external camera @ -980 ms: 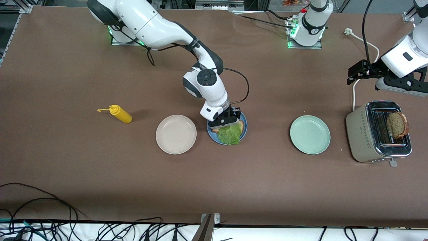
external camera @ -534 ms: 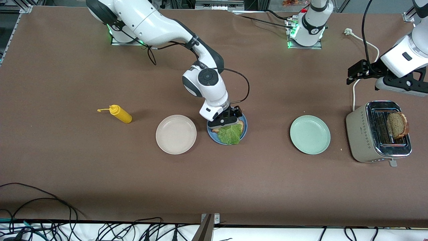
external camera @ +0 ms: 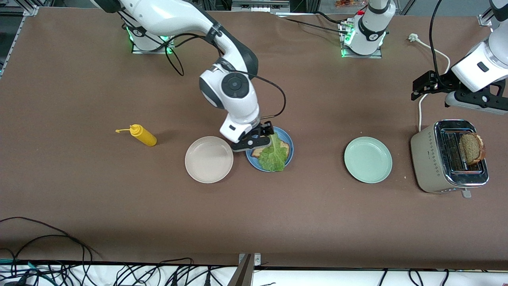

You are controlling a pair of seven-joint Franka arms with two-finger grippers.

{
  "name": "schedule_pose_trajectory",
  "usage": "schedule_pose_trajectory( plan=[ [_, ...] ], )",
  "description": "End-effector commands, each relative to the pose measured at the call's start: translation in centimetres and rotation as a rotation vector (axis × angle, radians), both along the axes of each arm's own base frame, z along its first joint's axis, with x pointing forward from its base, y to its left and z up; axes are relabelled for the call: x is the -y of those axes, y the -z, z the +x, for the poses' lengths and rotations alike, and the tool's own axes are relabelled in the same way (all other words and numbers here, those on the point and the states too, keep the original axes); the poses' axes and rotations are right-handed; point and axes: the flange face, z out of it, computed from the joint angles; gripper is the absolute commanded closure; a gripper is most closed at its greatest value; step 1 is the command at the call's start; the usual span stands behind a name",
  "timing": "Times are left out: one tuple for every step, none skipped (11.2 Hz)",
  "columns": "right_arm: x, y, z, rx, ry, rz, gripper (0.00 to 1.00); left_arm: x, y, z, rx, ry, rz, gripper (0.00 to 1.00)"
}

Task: Make sandwich in blue plate with both arms
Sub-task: 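Withdraw the right gripper toward the yellow mustard bottle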

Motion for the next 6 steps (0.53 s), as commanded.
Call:
schedule_pose_trajectory(
  plan=[
    [5.6, -5.1, 1.5, -0.065, -0.049, -0.036, 0.0, -0.1, -0.6, 0.3, -0.006, 0.015, 0.01, 0.0],
    [7.4, -5.6, 1.8, -0.084, -0.082, -0.059, 0.0, -0.1, -0.6, 0.3, -0.006, 0.015, 0.01, 0.0],
    [9.4, -5.8, 2.2, -0.094, -0.121, -0.07, 0.0, 0.0, -0.6, 0.3, -0.006, 0.015, 0.007, 0.0],
    [11.7, -6.7, 2.8, -0.089, -0.139, -0.071, 0.0, -0.1, -0.5, 0.2, -0.015, 0.014, 0.007, 0.0],
    [14.1, -7.6, 3.2, -0.089, -0.167, -0.07, 0.0, -0.1, -0.5, 0.2, -0.017, 0.014, 0.006, 0.0],
    [17.0, -8.3, 3.5, -0.111, -0.201, -0.029, 0.0, -0.1, -0.5, 0.2, -0.017, 0.014, 0.006, 0.0]
  ],
)
